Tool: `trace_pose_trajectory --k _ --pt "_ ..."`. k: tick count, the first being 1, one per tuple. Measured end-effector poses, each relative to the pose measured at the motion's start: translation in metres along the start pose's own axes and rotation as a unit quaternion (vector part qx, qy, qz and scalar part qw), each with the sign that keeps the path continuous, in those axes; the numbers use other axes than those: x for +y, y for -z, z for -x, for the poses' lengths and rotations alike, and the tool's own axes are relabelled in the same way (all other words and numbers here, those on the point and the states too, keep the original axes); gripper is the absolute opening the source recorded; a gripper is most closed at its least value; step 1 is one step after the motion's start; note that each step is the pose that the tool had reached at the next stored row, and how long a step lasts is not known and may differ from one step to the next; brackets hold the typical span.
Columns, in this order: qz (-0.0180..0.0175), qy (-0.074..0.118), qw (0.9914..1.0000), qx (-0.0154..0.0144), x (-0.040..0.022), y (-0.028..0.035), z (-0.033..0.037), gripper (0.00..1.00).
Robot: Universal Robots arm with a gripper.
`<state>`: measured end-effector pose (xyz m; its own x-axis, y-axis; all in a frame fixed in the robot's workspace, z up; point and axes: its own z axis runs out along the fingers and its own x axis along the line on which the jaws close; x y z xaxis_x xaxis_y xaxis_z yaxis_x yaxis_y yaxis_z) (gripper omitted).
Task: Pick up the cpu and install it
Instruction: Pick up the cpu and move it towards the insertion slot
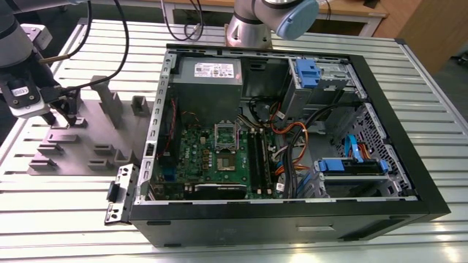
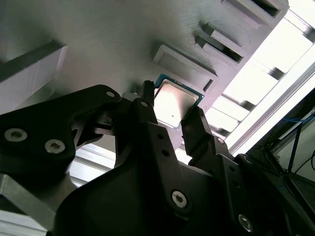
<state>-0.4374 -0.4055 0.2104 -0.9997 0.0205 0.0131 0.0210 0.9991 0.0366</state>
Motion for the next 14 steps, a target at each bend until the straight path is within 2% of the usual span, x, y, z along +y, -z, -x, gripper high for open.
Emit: trace_pose_trajectory --k 14 --pt "0.0 0.0 1.0 0.0 0.0 0.0005 0.0 0.47"
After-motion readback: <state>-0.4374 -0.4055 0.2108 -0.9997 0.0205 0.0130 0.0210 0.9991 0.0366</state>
